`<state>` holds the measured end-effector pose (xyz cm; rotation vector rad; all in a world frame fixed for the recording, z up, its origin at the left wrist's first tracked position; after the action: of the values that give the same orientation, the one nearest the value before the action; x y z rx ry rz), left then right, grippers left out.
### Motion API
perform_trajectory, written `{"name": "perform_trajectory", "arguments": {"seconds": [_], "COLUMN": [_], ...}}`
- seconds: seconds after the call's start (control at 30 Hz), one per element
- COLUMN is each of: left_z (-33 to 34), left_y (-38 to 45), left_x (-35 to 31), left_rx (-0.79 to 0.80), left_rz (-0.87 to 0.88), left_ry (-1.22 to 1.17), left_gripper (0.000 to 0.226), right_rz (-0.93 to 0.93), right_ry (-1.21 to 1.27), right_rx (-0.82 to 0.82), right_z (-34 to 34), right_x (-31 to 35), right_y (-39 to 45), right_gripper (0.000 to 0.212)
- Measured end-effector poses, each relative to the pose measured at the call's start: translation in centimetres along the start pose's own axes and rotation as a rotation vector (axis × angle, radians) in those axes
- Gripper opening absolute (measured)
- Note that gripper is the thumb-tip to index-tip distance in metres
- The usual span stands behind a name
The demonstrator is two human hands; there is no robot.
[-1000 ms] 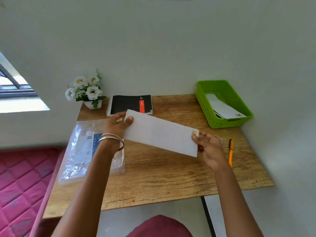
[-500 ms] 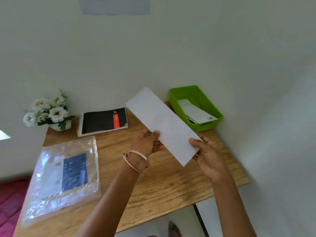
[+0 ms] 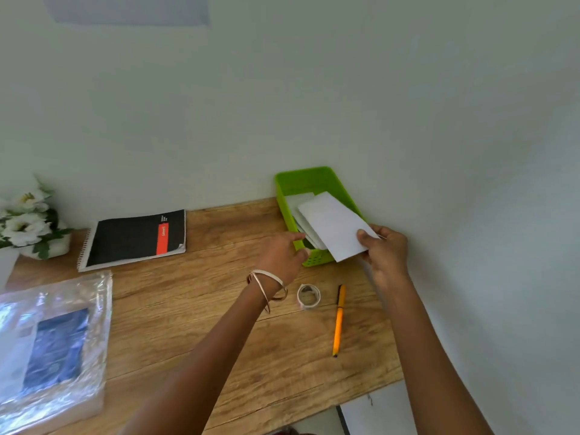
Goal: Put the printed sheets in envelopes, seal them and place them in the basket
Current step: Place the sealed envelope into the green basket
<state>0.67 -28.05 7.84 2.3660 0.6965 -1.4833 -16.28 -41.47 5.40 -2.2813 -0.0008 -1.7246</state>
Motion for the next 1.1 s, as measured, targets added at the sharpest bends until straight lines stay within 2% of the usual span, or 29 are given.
{"name": "perform_trajectory", "arguments": {"seconds": [0.07,0.27,0.57,0.63,0.7,0.8,0.87,0.97,1.03,1.1], "left_z": [0.3,-0.2,-0.2,-0.1,0.0,0.8,2.2,5.2,6.5,7.2], "left_y": [0.6,1.8,2.2,2.0,1.7,0.8,-0.1,-1.7,-2.7,-3.4], "left_x": [0.4,2.6,4.0,4.3,4.6,5.5,6.4,8.1,9.0,9.4], "left_rx": [-0.005,-0.074,-0.113,-0.118,-0.125,-0.095,-0.027,0.071,0.053,0.0], "left_rz": [0.008,-0.079,-0.101,-0.101,-0.1,-0.09,-0.105,-0.145,-0.155,-0.131], "left_ry": [0.045,0.11,0.147,0.146,0.165,0.157,0.125,0.155,0.23,0.28], "left_gripper": [0.037,0.043,0.044,0.044,0.044,0.047,0.054,0.077,0.089,0.09], "right_rz": [-0.093,-0.426,-0.463,-0.48,-0.534,-0.637,-0.618,-0.518,-0.466,-0.391], "right_ry": [-0.182,-0.857,-1.331,-1.372,-1.357,-1.155,-0.993,-0.851,-0.804,-0.815], "right_rx": [-0.044,-0.085,-0.06,-0.065,-0.164,-0.419,-0.498,-0.436,-0.366,-0.294], "right_z": [0.2,2.3,5.0,5.0,4.3,2.1,0.7,0.5,1.0,1.5], "right_x": [0.7,4.0,3.9,3.8,4.2,4.8,3.7,-0.5,-3.6,-6.5], "right_y": [1.4,3.7,4.1,3.9,3.1,-0.1,-2.1,-3.6,-4.3,-4.8], "right_gripper": [0.015,0.025,0.033,0.036,0.037,0.033,0.029,0.024,0.024,0.033]}}
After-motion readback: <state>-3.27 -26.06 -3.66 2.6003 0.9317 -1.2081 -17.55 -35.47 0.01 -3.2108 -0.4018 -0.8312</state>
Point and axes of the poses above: each hand's wrist, its own y-axis towards the middle knuckle, its own z-axis out of the palm, x = y × z, the point moved 8 cm from there along y, towards the middle knuckle, and after that the axes turned 15 degrees about -y, right-handed, at the moved point
